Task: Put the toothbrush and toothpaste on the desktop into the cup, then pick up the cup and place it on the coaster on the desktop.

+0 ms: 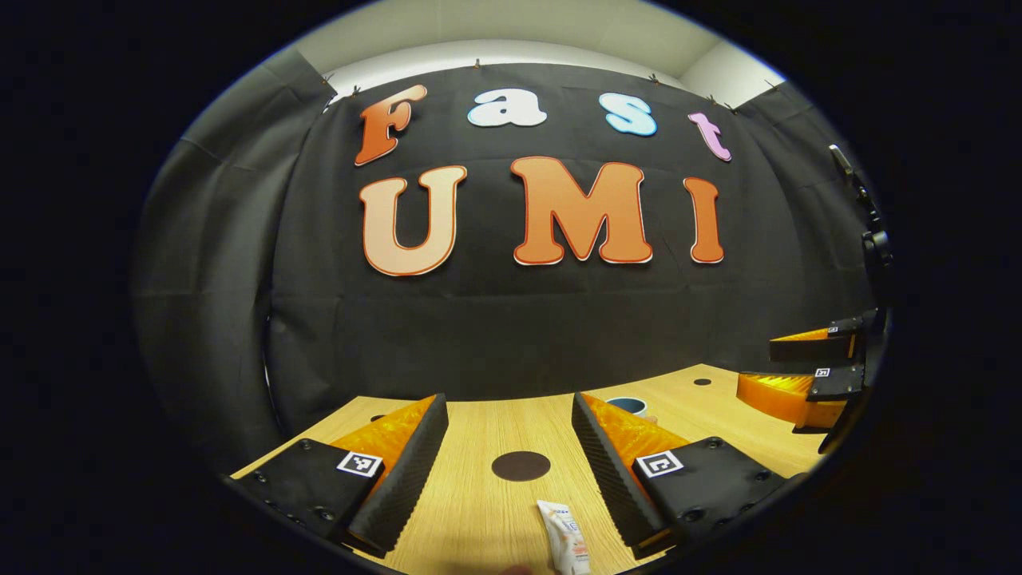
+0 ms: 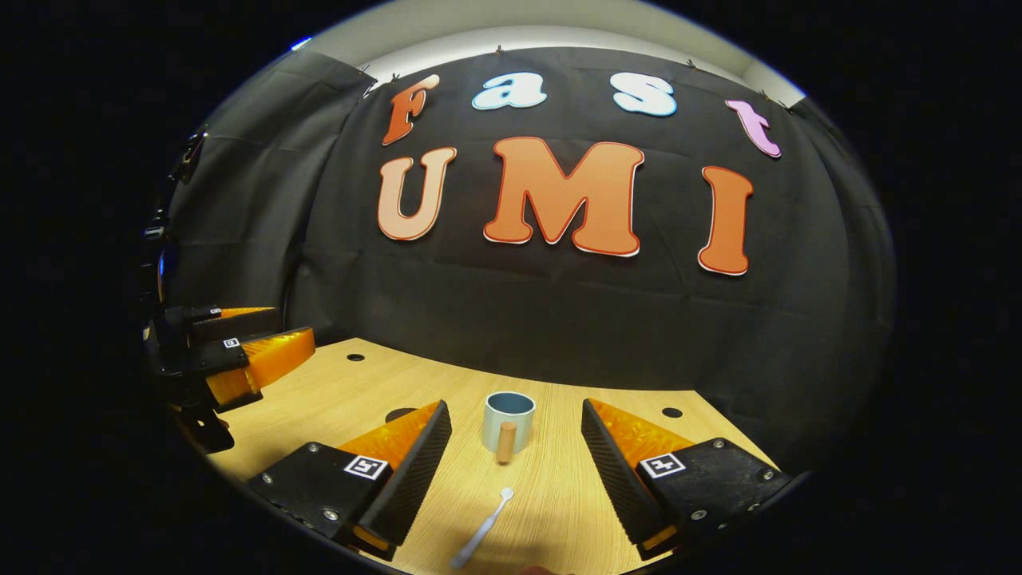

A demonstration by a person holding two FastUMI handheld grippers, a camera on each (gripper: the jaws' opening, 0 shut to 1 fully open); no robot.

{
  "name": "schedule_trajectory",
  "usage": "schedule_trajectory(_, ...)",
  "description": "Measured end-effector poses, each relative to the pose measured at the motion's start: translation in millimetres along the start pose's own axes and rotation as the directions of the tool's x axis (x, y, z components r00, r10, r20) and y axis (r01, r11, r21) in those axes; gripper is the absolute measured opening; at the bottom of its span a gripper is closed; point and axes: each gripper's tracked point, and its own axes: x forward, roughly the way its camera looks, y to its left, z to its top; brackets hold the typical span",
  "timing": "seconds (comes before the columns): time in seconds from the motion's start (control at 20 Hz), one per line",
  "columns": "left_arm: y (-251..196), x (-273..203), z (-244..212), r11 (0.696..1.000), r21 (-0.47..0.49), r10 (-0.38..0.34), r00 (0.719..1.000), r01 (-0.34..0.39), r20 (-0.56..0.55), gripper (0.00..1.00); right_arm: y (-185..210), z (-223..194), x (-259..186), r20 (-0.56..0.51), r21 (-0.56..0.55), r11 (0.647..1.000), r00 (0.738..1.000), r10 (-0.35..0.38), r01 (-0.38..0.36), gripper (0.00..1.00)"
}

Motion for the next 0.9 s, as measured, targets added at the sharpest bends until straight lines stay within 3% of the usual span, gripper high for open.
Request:
schedule_trajectory(0.2, 1, 1, -3, 1.000, 0.005, 0.005, 1.000, -0.005, -0.009, 1.00, 0, -11, 6, -0.047, 0.007, 1.000, 0.999, 0.005, -0.005, 0.99)
schedule_trajectory(0.5, 7, 0, -19, 1.000, -0.014, 0.008, 0.999, -0.009, -0.049, 1.00, -1, -45, 16, -0.223, 0.019, 1.000, 0.974, 0.023, -0.019, 0.98)
schedule_trajectory(0.65, 9, 0, -27, 1.000, -0.019, 0.003, 0.997, -0.004, -0.076, 1.00, 2, -62, 19, -0.309, 0.026, 0.999, 0.950, 0.038, -0.031, 0.96)
schedule_trajectory(0.85, 8, 1, -44, 0.999, -0.033, -0.009, 0.991, 0.005, -0.134, 1.00, 16, -88, 15, -0.435, 0.088, 0.994, 0.896, 0.095, -0.063, 0.93)
schedule_trajectory(0.9, 7, 0, -48, 0.999, -0.039, -0.016, 0.989, 0.010, -0.145, 1.00, 23, -93, 13, -0.456, 0.108, 0.992, 0.883, 0.112, -0.070, 0.87)
